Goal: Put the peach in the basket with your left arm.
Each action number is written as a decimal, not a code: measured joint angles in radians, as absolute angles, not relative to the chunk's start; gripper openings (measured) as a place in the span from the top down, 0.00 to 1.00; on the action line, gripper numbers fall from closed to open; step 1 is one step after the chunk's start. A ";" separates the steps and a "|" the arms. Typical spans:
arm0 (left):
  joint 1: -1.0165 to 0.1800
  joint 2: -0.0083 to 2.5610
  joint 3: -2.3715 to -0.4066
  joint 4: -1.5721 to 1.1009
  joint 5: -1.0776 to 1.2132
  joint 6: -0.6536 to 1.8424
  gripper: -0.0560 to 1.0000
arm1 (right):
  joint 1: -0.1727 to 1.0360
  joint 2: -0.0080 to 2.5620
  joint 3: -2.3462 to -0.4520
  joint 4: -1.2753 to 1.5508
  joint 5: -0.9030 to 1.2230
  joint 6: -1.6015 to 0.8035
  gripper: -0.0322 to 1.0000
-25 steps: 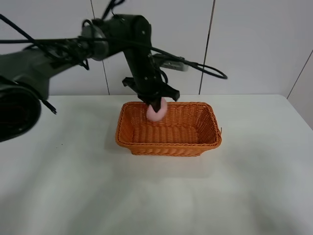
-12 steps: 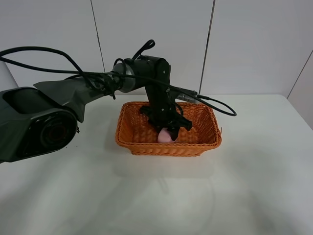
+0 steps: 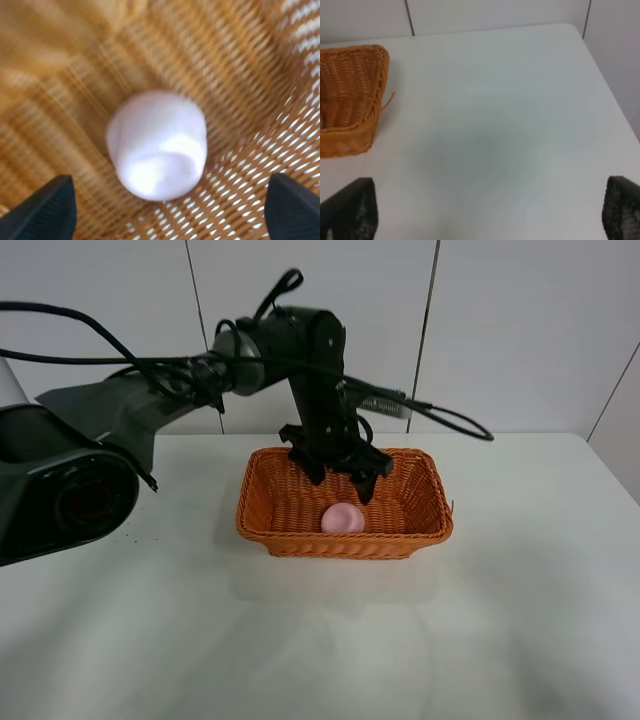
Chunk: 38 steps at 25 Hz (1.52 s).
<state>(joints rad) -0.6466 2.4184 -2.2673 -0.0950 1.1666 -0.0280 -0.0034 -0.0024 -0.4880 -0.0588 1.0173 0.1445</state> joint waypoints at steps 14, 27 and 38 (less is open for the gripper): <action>-0.463 2.314 -2.338 -0.050 1.171 -0.029 0.12 | -0.003 -0.002 -0.488 -0.059 1.017 0.144 0.30; -0.065 2.314 -2.259 -0.038 1.171 0.015 0.12 | -0.003 -0.002 -0.488 -0.059 1.017 0.144 0.30; -0.023 2.251 -2.163 -0.057 1.171 0.016 0.14 | -0.003 -0.002 -0.488 -0.059 1.017 0.144 0.30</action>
